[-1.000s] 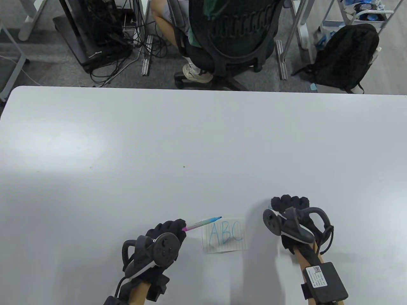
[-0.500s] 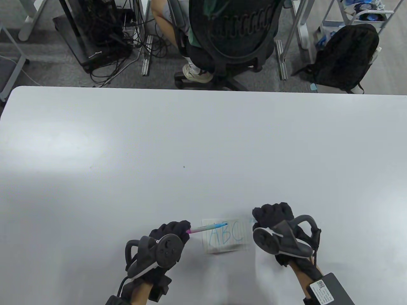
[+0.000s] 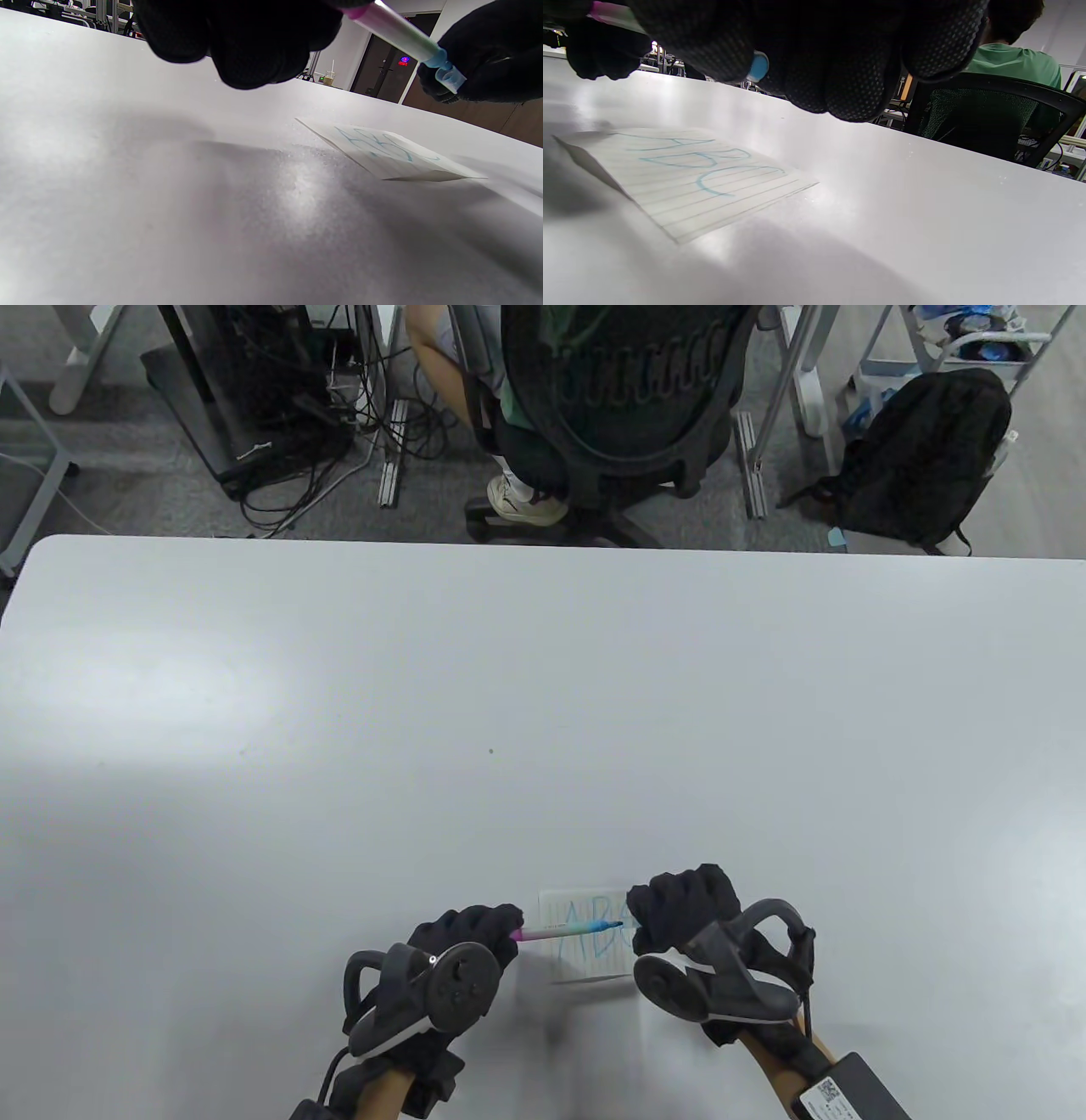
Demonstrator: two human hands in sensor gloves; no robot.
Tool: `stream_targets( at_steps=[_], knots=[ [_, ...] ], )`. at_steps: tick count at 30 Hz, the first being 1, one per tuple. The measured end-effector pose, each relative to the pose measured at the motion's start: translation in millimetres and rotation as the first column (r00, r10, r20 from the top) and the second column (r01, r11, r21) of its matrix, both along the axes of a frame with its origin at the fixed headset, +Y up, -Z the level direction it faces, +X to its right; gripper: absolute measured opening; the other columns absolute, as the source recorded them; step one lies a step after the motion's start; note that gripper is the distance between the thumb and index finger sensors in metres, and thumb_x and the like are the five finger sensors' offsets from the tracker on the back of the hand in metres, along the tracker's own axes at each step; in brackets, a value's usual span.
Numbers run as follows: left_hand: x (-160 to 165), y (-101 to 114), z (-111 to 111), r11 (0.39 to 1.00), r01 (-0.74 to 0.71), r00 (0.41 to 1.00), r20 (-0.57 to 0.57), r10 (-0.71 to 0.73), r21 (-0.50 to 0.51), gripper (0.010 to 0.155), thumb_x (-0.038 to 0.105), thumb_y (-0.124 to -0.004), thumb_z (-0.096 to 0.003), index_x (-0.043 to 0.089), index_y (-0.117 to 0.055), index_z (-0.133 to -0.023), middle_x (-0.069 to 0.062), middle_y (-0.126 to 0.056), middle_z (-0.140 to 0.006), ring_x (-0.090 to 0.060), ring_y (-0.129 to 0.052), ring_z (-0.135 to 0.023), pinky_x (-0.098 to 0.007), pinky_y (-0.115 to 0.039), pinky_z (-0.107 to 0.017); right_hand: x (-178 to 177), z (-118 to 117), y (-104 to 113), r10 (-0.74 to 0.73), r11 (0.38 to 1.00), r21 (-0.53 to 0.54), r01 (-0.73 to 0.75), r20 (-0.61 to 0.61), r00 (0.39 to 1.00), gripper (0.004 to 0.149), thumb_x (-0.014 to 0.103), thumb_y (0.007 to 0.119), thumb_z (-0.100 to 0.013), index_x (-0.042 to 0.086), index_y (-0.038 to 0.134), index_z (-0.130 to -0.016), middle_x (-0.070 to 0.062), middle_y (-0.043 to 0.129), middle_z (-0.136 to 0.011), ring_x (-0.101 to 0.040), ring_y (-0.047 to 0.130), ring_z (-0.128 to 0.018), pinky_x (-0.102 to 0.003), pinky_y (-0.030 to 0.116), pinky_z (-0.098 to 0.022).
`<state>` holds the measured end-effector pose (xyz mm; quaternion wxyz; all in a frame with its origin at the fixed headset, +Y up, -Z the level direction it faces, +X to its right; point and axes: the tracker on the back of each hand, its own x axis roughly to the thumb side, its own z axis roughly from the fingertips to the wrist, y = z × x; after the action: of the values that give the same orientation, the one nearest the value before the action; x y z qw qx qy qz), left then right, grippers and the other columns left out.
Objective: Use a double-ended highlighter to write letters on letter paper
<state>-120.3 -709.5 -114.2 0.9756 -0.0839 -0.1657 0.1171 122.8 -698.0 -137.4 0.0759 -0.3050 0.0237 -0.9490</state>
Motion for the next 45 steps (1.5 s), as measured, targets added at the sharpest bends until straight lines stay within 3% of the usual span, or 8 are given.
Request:
stream_targets(
  at_steps=[5, 10, 14, 19, 26, 29, 32, 45],
  knots=[
    [4, 0, 1, 1.0, -0.002, 1.0, 0.02, 0.002, -0.004, 0.05, 0.041, -0.053, -0.0596, 0.029, -0.06, -0.108, 0.0, -0.078, -0.103, -0.015, -0.088, -0.086, -0.047, -0.074, -0.075, -5, 7, 5, -0.037, 0.999, 0.006, 0.037, -0.044, 0.998, 0.051, 0.04, 0.075, -0.05, 0.01, 0.077, -0.092, -0.019, 0.085, -0.087, -0.039, 0.09, -0.074, -0.066, 0.069, -0.063],
    [9, 2, 8, 1.0, 0.021, 0.999, 0.047, -0.021, 0.016, 0.05, 0.038, -0.055, -0.0577, 0.025, -0.065, -0.105, 0.0, -0.083, -0.095, -0.015, -0.091, -0.078, -0.047, -0.076, -0.073, -10, 17, 9, -0.042, 0.995, 0.082, 0.05, -0.099, 0.994, 0.049, 0.039, 0.075, -0.05, 0.006, 0.079, -0.087, -0.017, 0.092, -0.072, -0.029, 0.098, -0.055, -0.061, 0.08, -0.056],
    [9, 4, 11, 0.986, 0.038, 0.999, 0.016, -0.041, 0.162, 0.05, 0.036, -0.054, -0.0548, 0.026, -0.068, -0.102, 0.001, -0.085, -0.089, -0.013, -0.091, -0.07, -0.045, -0.079, -0.069, -11, 24, 13, -0.112, 0.985, 0.116, 0.127, -0.132, 0.985, 0.049, 0.036, 0.075, -0.05, 0.004, 0.079, -0.086, -0.019, 0.092, -0.068, -0.029, 0.098, -0.05, -0.06, 0.081, -0.055],
    [9, 3, 9, 0.99, 0.01, 1.0, 0.018, -0.013, 0.142, 0.05, 0.037, -0.053, -0.0549, 0.029, -0.066, -0.102, 0.003, -0.084, -0.091, -0.012, -0.09, -0.073, -0.044, -0.078, -0.071, -5, 26, 15, -0.194, 0.972, 0.116, 0.205, -0.099, 0.976, 0.048, 0.035, 0.074, -0.051, 0.005, 0.077, -0.088, -0.02, 0.089, -0.071, -0.03, 0.096, -0.053, -0.062, 0.078, -0.057],
    [14, 4, 11, 0.987, 0.056, 0.998, 0.032, -0.061, 0.151, 0.05, 0.041, -0.052, -0.0591, 0.029, -0.06, -0.107, 0.003, -0.079, -0.1, -0.012, -0.088, -0.083, -0.045, -0.075, -0.074, -2, 23, 11, -0.073, 0.986, 0.146, 0.083, -0.078, 0.994, 0.049, 0.035, 0.071, -0.053, 0.006, 0.076, -0.092, -0.02, 0.088, -0.077, -0.033, 0.095, -0.06, -0.063, 0.074, -0.06],
    [10, 3, 9, 0.991, 0.048, 0.999, 0.009, -0.05, 0.128, 0.061, 0.044, -0.05, -0.0615, 0.024, -0.038, -0.118, -0.003, -0.058, -0.119, -0.019, -0.074, -0.103, -0.049, -0.068, -0.079, 5, 17, 11, -0.069, 0.988, 0.139, 0.074, -0.04, 0.997, 0.049, 0.035, 0.07, -0.054, 0.006, 0.075, -0.092, -0.02, 0.088, -0.079, -0.034, 0.095, -0.062, -0.064, 0.073, -0.06],
    [2, 4, 7, 0.99, 0.044, 0.999, -0.019, -0.042, 0.13, 0.067, 0.045, -0.049, -0.0616, 0.02, -0.027, -0.119, -0.009, -0.044, -0.123, -0.025, -0.064, -0.11, -0.051, -0.064, -0.08, 17, 11, 9, -0.069, 0.988, 0.14, 0.065, 0.029, 0.997, 0.049, 0.035, 0.07, -0.054, 0.005, 0.076, -0.092, -0.021, 0.088, -0.079, -0.035, 0.094, -0.062, -0.064, 0.073, -0.06],
    [-5, -3, 2, 0.993, 0.079, 0.996, -0.051, -0.074, 0.086, 0.067, 0.046, -0.05, -0.0616, 0.02, -0.029, -0.119, -0.01, -0.046, -0.123, -0.025, -0.065, -0.11, -0.052, -0.064, -0.08, 68, -2, -15, -0.019, 0.996, 0.093, -0.018, 0.381, 0.924, 0.048, 0.035, 0.071, -0.055, -0.001, 0.081, -0.086, -0.024, 0.091, -0.069, -0.037, 0.096, -0.052, -0.064, 0.075, -0.053]
  ],
)
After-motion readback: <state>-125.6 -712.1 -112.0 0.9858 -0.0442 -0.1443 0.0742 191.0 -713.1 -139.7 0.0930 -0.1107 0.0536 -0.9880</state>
